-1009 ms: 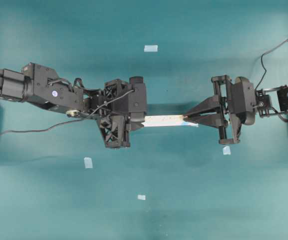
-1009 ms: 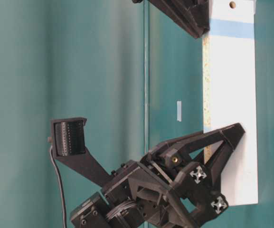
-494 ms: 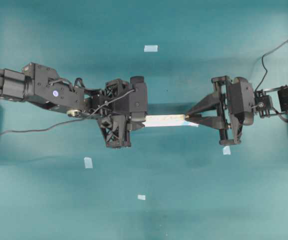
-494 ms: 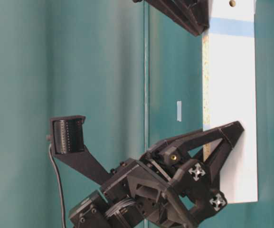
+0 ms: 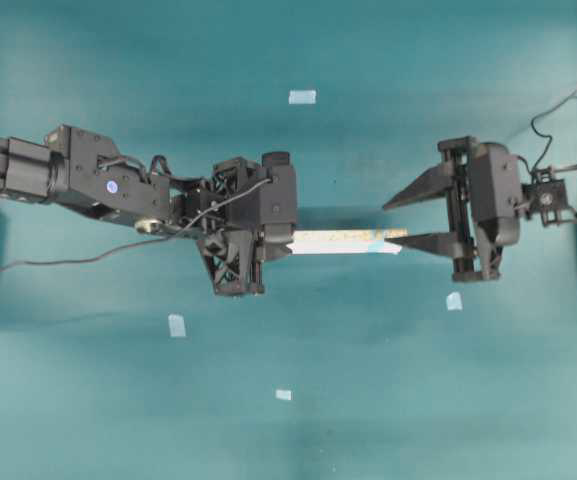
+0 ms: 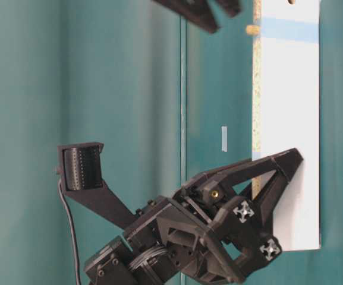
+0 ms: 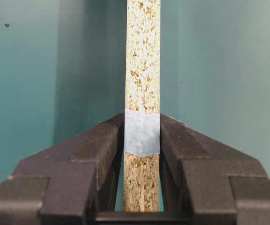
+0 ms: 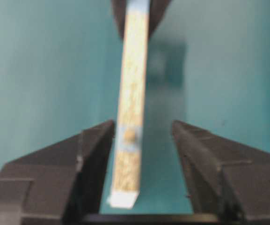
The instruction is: Move the wooden board into place and insert the rod into its hole.
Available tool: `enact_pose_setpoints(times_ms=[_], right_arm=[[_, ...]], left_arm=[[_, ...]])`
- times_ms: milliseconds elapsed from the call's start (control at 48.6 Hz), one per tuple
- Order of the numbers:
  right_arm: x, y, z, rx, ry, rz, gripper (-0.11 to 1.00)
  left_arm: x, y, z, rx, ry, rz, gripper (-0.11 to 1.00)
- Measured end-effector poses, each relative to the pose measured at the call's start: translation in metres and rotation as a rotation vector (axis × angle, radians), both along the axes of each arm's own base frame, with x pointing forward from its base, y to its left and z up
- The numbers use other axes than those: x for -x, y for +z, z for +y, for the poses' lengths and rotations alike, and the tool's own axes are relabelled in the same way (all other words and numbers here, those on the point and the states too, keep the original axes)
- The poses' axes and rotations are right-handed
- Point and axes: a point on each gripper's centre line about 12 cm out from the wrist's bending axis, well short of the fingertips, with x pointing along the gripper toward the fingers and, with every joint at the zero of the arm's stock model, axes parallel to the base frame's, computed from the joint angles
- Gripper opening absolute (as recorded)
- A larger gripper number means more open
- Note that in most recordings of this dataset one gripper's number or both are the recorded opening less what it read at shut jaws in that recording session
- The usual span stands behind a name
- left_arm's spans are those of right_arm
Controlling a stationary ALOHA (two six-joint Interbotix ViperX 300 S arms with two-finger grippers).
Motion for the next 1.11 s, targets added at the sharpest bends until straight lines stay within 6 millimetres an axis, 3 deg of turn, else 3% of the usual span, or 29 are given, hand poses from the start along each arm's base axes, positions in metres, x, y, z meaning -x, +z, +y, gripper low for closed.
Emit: enact_pose_setpoints(times_ms=[103, 309, 350, 515, 618, 906, 1112], right_arm=[[0.002, 0.01, -0.001, 0.008, -0.005, -0.017, 0.63], [0.005, 0.02, -0.001, 0.019, -0.012, -0.028, 0.63], [0.006, 0.021, -0.001, 0.019, -0.013, -0.03, 0.63], [0.008, 0.025, -0.001, 0.02, -0.015, -0.039, 0.63], [0.011, 0.027, -0.001, 0.02, -0.015, -0.047, 0.63], [0.022, 0.029, -0.001, 0.025, -0.021, -0.047, 0.62], [0.029, 0.027, -0.001, 0.032, -0.029, -0.014, 0.62]], left_arm=[[0.0, 0.0, 0.001, 0.0, 0.002, 0.0, 0.27], [0.0, 0.0, 0.001, 0.0, 0.002, 0.0, 0.81], [0.0, 0.0, 0.0, 0.0, 0.0, 0.0, 0.86], [0.0, 0.003, 0.001, 0.0, 0.002, -0.008, 0.86], [0.002, 0.017, 0.0, 0.0, 0.0, -0.038, 0.86], [0.023, 0.043, 0.0, -0.002, 0.0, -0.087, 0.86], [0.035, 0.048, 0.0, -0.001, 0.002, -0.095, 0.86]])
